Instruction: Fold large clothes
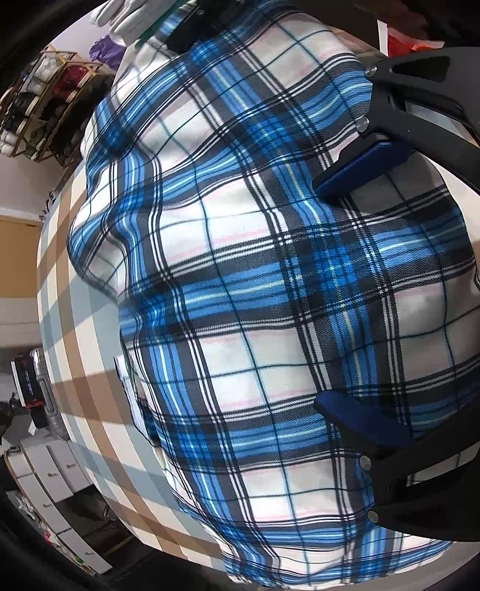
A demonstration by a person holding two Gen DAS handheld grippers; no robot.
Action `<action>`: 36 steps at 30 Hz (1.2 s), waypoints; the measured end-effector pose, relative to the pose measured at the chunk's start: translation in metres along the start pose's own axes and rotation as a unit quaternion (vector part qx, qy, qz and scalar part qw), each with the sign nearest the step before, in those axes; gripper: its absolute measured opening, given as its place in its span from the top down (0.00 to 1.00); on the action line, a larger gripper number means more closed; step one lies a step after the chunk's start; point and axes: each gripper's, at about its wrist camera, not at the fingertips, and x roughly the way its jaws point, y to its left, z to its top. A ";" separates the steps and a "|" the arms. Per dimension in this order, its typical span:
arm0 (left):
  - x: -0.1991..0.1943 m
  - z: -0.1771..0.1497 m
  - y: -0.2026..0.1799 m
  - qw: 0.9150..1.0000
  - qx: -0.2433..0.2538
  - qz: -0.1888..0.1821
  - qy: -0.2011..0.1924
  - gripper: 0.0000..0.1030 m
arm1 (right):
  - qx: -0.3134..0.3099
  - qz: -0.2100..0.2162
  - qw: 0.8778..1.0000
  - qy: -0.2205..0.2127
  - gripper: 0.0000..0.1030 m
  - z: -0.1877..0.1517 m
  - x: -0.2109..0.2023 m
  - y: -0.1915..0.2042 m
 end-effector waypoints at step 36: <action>-0.111 -0.039 0.171 0.967 -0.163 -0.149 -0.130 0.01 | -0.378 0.163 0.905 0.108 0.20 -0.158 -0.007 0.227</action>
